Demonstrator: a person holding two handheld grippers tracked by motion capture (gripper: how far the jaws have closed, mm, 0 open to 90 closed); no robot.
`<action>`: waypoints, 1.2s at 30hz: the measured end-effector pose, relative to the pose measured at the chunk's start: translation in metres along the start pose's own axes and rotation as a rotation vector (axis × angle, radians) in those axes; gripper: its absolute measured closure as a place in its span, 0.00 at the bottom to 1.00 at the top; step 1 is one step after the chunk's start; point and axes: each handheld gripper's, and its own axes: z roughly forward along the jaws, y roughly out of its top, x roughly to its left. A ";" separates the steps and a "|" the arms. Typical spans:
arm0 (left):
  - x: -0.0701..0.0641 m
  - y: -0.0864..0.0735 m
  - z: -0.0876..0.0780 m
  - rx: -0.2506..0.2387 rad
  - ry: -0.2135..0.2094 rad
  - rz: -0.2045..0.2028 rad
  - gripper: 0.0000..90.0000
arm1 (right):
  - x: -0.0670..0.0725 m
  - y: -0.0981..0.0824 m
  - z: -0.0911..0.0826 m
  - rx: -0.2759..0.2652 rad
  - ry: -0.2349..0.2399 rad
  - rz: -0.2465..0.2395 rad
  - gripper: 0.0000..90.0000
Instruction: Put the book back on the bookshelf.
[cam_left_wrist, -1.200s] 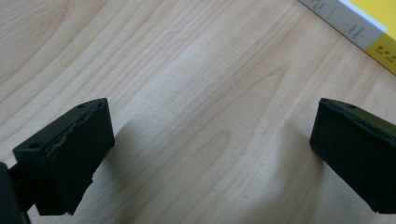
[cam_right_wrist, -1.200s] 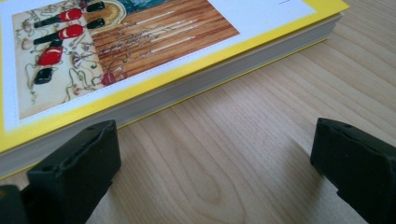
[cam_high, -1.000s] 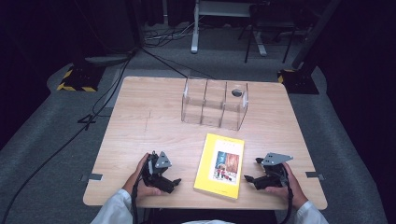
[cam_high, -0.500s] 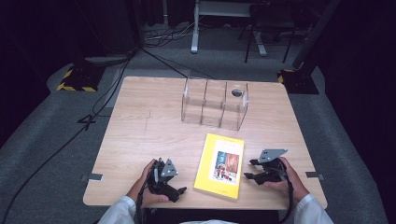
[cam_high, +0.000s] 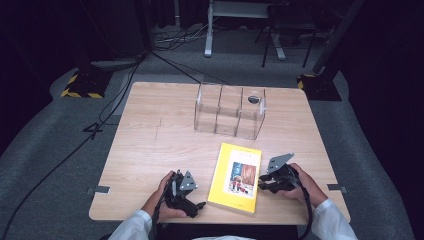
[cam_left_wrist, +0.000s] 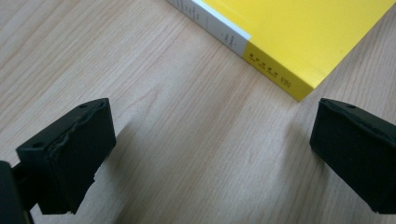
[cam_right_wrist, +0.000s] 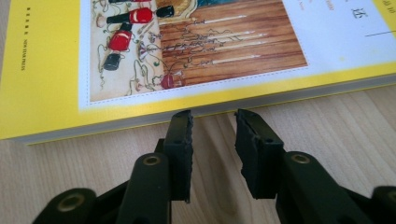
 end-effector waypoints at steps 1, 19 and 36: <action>0.000 0.001 0.001 0.000 -0.001 0.006 0.01 | 0.000 0.002 0.000 0.014 0.005 -0.003 0.78; 0.007 0.005 0.004 -0.001 -0.011 0.013 0.01 | 0.005 -0.003 0.005 -0.088 0.020 0.032 0.81; 0.015 -0.002 -0.002 -0.003 0.028 -0.025 0.01 | 0.013 -0.001 0.002 -0.248 0.081 0.033 0.81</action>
